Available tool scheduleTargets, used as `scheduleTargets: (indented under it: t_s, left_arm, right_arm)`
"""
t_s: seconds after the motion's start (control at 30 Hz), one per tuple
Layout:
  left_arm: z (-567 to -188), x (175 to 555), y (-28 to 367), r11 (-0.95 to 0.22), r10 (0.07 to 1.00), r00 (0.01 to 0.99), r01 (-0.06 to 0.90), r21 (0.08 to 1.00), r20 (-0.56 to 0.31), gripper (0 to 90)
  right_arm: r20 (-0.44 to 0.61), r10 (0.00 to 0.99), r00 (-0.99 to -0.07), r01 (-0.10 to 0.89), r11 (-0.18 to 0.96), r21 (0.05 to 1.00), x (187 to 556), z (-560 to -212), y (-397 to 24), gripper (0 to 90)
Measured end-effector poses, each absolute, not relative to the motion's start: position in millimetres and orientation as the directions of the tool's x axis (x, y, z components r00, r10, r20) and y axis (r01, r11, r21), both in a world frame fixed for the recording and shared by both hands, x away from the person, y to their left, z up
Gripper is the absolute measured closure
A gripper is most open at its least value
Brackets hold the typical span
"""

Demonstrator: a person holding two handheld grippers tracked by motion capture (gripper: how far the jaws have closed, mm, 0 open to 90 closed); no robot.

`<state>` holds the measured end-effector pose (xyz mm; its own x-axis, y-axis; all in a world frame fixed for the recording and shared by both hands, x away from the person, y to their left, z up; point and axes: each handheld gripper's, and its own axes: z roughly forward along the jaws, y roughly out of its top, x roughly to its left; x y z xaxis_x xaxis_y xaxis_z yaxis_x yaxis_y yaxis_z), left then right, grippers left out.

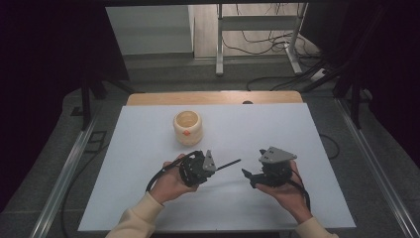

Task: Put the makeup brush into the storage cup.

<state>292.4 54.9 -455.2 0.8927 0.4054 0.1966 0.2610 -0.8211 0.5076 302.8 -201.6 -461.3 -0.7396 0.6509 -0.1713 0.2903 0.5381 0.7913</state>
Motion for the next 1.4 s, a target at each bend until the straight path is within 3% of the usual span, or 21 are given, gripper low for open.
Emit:
scheduleTargets:
  t_s: [0.77,1.1,1.2,1.4]
  left_arm:
    - [-459,297,52,-0.821,0.405,0.895,0.268,0.503,0.184,83.0]
    - [-463,298,48,-0.827,0.395,0.901,0.263,0.496,0.181,83.0]
    - [-463,298,46,-0.831,0.389,0.903,0.258,0.494,0.183,82.9]
    - [-464,297,42,-0.837,0.372,0.91,0.244,0.49,0.183,82.9]
  right_arm:
    - [-0.287,0.573,-0.768,0.215,0.652,0.727,305,-461,-162,12.9]
    - [-0.326,0.521,-0.789,0.186,0.709,0.68,306,-468,-150,17.5]
    - [-0.344,0.503,-0.793,0.174,0.728,0.663,306,-471,-146,20.6]
    - [-0.383,0.432,-0.817,0.126,0.781,0.611,303,-477,-136,37.4]
